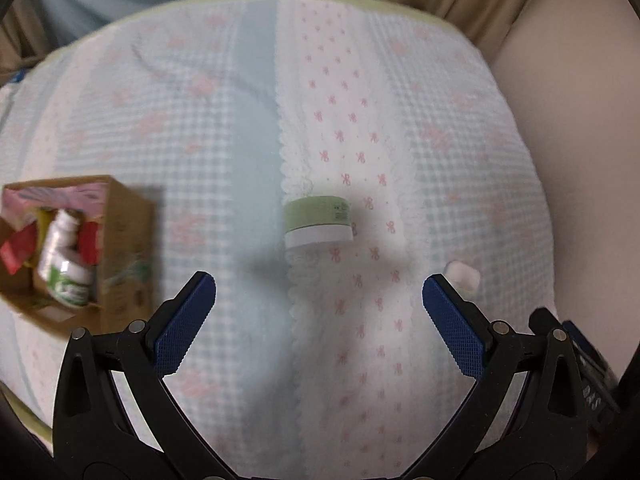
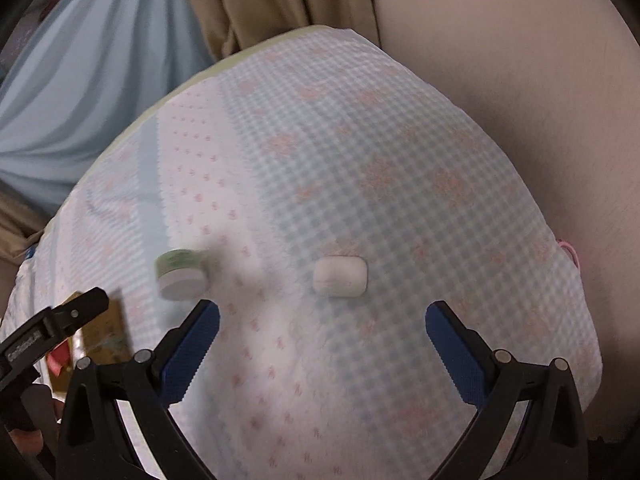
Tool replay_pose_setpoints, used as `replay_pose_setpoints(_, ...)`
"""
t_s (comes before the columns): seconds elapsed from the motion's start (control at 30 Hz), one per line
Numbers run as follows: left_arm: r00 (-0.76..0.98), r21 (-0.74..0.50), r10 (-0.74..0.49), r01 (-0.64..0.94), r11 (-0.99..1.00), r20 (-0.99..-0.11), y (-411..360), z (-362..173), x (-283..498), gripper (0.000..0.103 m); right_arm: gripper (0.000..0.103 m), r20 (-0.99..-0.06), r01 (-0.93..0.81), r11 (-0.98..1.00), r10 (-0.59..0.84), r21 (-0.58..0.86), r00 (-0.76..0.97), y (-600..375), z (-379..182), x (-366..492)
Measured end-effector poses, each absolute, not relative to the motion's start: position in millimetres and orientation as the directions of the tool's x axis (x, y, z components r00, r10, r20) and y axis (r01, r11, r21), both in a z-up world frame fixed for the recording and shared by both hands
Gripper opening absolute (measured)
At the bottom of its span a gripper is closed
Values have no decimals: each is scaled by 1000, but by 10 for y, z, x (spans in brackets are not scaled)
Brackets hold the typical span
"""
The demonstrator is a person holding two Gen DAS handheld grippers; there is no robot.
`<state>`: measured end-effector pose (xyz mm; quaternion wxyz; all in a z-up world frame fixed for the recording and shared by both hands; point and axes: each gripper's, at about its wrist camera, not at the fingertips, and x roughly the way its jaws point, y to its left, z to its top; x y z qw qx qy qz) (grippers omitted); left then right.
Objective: Organize rigid objects
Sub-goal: 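Grasp the green-lidded white jar with the left tool while the right tool grasps the white earbud case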
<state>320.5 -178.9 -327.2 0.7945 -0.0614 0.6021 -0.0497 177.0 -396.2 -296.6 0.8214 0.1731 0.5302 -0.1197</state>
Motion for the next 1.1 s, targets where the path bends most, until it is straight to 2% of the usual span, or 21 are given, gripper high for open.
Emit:
replay_pose_setpoints(0.33,223,-164,-152,-34,986,-963,-1757,-4185,3566,103,99,-924,441,895,-107,71,367,-4029,-3720,2049)
replay_pose_setpoints(0.43,224,-171,-158,-41,984,-962,-1759,-4308,3618,103,95,-933,446,893,-106,63,344,-4008,-3927,2107)
replay_pose_setpoints(0.6,204,-170,-159,-40,985,-966,-1777,-4452,3703,103,94,-943,464,884,-101,62,318,-3986,-4115,2155)
replay_pose_setpoints(0.7,210,-168,-155,-46,985,-965,-1758,-4500,3752,103,87,-944,466,883,-102,59,314,-3976,-4174,2187)
replay_pose_setpoints(0.8,204,-167,-153,-56,984,-967,-1742,-4570,3793,103,87,-947,461,887,-114,40,302,-3945,-4235,2235)
replay_pose_setpoints(0.97,192,-174,-160,-60,983,-968,-1748,-4663,3846,97,74,-953,450,893,-130,7,274,-3909,-4346,2317)
replay_pose_setpoints(1.07,193,-207,-195,-44,977,-962,-1781,-4683,3858,85,64,-953,443,897,-144,-13,266,-3895,-4373,2339)
replay_pose_setpoints(1.1,193,-223,-211,-40,974,-958,-1806,-4698,3872,77,61,-953,439,898,-151,-21,264,-3892,-4369,2347)
